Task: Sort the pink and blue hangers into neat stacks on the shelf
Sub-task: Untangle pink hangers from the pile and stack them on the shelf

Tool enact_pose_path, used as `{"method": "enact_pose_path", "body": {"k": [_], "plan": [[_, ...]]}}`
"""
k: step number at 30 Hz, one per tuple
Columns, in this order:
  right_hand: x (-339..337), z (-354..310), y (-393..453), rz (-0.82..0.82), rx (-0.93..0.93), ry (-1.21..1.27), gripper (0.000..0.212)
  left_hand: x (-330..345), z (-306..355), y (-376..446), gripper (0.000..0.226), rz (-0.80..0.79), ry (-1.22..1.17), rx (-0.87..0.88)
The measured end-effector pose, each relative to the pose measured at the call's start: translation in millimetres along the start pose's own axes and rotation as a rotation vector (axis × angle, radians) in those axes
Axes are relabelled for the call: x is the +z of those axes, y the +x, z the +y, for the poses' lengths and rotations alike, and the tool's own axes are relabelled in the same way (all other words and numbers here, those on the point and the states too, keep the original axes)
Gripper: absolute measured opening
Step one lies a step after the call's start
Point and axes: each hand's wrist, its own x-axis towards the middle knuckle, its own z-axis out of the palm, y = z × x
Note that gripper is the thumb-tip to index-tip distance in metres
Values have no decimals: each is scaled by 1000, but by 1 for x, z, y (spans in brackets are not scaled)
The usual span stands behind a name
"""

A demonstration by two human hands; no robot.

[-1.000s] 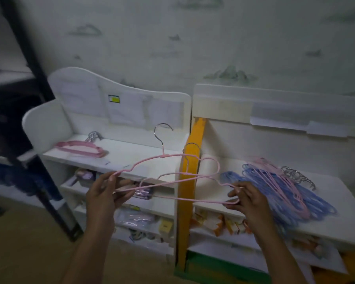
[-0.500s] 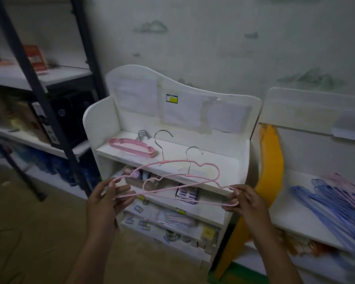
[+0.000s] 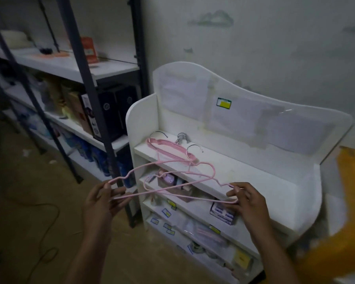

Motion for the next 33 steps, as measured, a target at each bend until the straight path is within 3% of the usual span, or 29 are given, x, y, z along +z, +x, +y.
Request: {"method": "enact_pose_path", "body": {"k": [11, 21, 33], "plan": [[43, -7, 142, -42, 5, 107, 16, 62, 21, 110, 24, 18, -12, 65], [62, 13, 200, -14, 38, 104, 15, 100, 8, 176, 21, 43, 25, 6], [108, 32, 239, 198, 59, 93, 15, 138, 6, 296, 21, -157, 10, -116]]}}
